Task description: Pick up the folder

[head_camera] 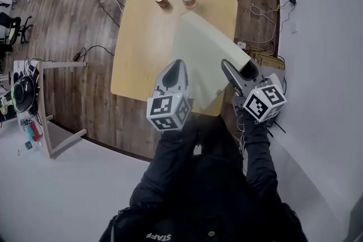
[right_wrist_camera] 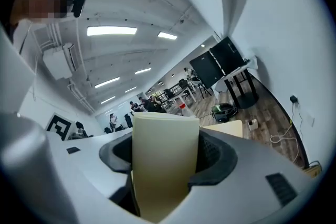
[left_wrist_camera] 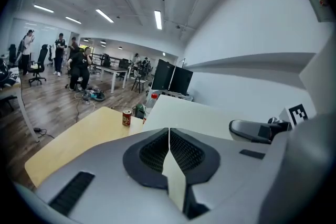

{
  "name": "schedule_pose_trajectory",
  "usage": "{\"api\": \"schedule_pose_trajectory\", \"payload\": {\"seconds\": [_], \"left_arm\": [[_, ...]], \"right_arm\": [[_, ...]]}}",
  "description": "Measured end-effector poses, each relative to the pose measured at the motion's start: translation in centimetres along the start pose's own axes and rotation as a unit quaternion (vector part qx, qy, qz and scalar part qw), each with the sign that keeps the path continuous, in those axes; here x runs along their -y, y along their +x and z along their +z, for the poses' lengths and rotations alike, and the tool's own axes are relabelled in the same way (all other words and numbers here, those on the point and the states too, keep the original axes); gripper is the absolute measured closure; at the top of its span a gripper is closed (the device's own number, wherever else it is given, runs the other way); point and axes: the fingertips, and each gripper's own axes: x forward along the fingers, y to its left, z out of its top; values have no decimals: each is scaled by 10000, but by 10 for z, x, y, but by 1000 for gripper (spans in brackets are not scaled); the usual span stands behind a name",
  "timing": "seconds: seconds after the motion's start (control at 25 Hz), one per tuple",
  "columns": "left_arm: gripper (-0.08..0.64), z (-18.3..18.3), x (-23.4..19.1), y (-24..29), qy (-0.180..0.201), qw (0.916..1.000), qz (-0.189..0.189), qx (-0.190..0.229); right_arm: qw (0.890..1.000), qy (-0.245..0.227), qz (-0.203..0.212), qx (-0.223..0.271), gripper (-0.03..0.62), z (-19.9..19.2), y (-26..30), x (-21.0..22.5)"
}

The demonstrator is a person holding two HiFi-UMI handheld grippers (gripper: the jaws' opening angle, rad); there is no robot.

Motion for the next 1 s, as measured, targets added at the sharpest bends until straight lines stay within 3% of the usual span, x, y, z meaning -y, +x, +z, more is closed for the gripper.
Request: {"api": "schedule_pose_trajectory", "payload": {"seconds": [0.2,0.48,0.68,1.0], "left_arm": [[523,37,3,-26,171,9992,54,367],[523,87,0,-67,301,9965,184,758],[523,118,4,-91,354,9939,162,1028],[523,174,-13,-136,456,9868,282,1531]], "right_arm": [[9958,-906,-77,-127,302,26,5,-52],[9772,-2118,-31,-136,302,69,14,-131],[9643,-2644,115,126,302,104,12,-176],[9537,-2965,305,389,302,135,18,-243]]}}
